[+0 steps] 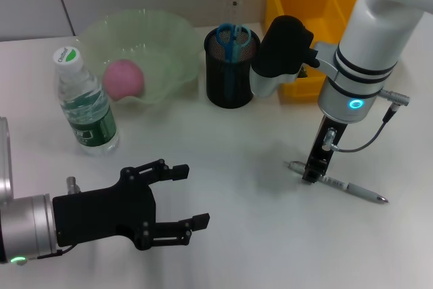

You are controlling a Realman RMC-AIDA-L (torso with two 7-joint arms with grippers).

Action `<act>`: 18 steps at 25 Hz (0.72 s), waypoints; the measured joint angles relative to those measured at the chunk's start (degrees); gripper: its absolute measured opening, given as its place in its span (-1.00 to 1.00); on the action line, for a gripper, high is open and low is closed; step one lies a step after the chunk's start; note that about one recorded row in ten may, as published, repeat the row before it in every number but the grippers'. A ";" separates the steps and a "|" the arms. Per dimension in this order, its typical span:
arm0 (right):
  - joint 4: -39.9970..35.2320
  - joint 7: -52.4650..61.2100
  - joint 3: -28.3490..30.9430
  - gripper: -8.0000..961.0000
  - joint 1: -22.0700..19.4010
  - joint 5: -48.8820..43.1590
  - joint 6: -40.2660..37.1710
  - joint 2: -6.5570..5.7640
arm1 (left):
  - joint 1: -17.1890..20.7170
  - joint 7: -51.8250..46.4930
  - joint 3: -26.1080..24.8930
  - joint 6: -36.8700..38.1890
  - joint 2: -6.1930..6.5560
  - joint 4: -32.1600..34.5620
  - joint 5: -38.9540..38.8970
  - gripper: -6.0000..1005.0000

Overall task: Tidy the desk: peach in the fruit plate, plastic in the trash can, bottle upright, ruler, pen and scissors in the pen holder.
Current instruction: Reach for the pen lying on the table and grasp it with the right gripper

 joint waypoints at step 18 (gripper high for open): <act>0.01 0.72 -0.63 -0.37 0.15 0.07 0.09 0.08 | -0.01 0.00 -0.12 0.14 -0.07 0.15 0.36 0.74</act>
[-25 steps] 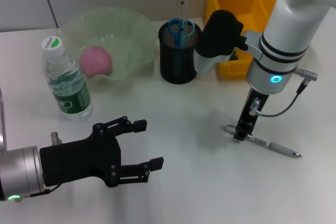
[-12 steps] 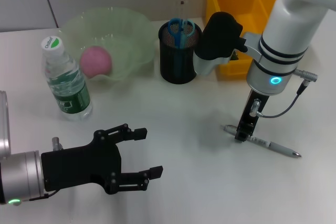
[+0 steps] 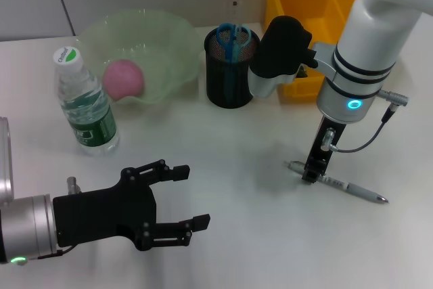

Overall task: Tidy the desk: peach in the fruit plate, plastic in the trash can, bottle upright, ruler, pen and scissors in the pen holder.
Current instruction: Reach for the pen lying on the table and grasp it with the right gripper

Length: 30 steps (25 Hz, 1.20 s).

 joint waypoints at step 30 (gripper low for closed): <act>-7.86 0.71 2.68 -0.69 -0.65 2.79 -5.61 -0.67 | -0.04 0.03 -1.18 0.72 0.05 0.10 -0.08 0.74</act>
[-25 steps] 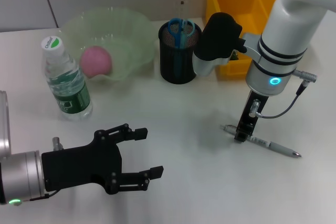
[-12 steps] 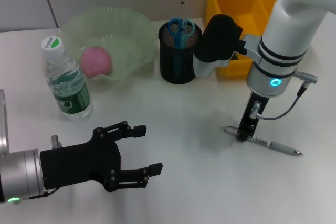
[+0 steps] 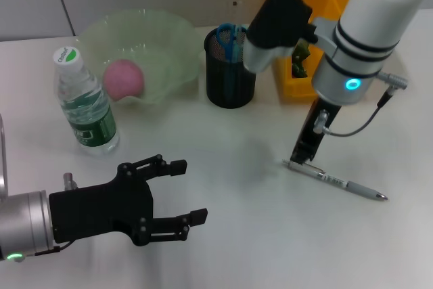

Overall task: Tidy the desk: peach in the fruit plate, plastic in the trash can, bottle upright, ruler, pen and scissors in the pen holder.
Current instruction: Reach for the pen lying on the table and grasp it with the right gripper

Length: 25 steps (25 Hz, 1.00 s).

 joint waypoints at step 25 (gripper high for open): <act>-3.21 -0.66 0.87 -0.36 -3.33 -4.18 -4.53 0.01 | -0.03 0.47 -0.93 0.53 0.57 -0.44 0.00 0.74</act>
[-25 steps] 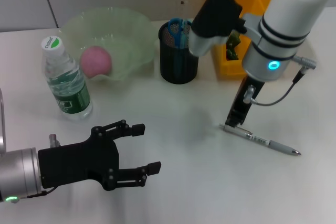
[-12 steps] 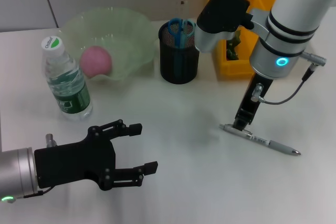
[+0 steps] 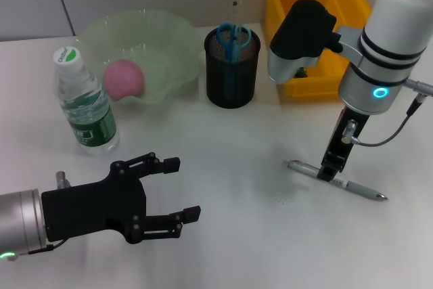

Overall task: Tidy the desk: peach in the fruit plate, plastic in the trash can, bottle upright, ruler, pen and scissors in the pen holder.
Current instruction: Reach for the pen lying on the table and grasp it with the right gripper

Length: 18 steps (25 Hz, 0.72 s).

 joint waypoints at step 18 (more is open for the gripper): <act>2.23 -0.62 -2.07 -0.36 -1.27 -0.53 2.77 0.21 | -0.02 -0.47 0.00 0.01 -0.03 0.07 0.00 0.73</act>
